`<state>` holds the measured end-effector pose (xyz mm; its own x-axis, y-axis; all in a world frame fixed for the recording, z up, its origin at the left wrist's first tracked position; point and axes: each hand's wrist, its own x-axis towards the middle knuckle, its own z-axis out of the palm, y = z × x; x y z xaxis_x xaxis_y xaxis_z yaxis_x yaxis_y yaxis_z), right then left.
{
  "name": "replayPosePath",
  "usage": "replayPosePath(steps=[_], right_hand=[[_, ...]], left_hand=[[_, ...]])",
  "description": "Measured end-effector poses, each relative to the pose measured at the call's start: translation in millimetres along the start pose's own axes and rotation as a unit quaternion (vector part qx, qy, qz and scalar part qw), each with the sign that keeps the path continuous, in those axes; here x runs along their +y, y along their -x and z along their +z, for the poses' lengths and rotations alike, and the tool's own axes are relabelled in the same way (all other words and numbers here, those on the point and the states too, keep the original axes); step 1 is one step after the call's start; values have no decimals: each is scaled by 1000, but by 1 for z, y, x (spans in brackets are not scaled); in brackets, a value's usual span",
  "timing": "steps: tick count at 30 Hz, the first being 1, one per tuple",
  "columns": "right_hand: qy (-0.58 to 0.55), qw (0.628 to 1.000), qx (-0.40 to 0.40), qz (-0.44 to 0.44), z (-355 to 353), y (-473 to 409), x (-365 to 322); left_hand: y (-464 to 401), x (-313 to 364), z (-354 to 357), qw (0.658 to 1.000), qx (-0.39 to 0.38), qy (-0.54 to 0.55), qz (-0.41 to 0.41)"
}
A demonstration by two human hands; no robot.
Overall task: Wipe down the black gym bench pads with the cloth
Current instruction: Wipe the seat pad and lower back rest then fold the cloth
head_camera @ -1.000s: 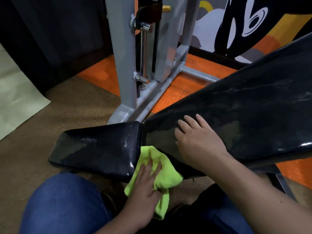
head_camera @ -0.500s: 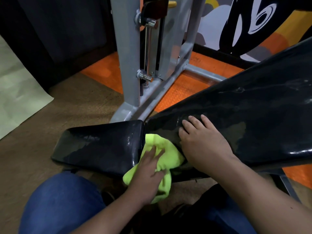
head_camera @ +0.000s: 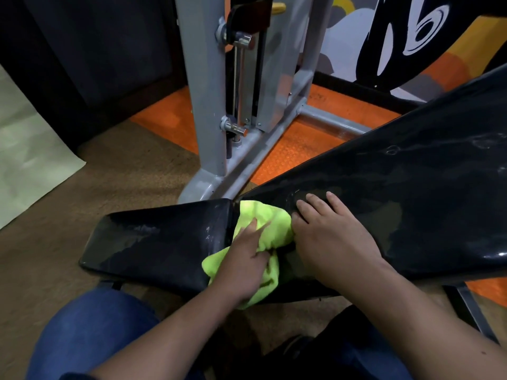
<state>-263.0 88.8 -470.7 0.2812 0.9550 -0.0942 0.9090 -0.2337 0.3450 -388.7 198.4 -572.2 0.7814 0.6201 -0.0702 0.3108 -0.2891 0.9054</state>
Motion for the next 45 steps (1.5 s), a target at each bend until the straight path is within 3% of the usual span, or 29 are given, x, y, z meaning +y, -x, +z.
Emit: replayPosePath(steps=[2, 6, 10, 14, 18, 35, 39, 45], right_hand=[[-3, 1000, 3, 3, 3, 0, 0], [-3, 1000, 5, 4, 0, 0, 0], [-4, 1000, -10, 0, -3, 0, -1], [-11, 1000, -19, -13, -7, -5, 0], [-8, 999, -35, -13, -8, -3, -1], [-27, 999, -19, 7, 0, -5, -1], [-33, 999, -14, 6, -5, -7, -2], [-47, 999, 1, 19, 3, -9, -2]], left_hand=[[1, -12, -3, 999, -20, -24, 9], [-26, -1, -7, 999, 11, -10, -33], [-19, -4, -10, 999, -25, -27, 6], [-53, 5, -13, 996, 16, -37, -79], [-47, 0, -14, 997, -6, -55, -53], [-84, 5, -21, 999, 26, -9, -18], [-107, 15, -21, 996, 31, 6, -80], [-112, -5, -30, 996, 22, -12, -84]])
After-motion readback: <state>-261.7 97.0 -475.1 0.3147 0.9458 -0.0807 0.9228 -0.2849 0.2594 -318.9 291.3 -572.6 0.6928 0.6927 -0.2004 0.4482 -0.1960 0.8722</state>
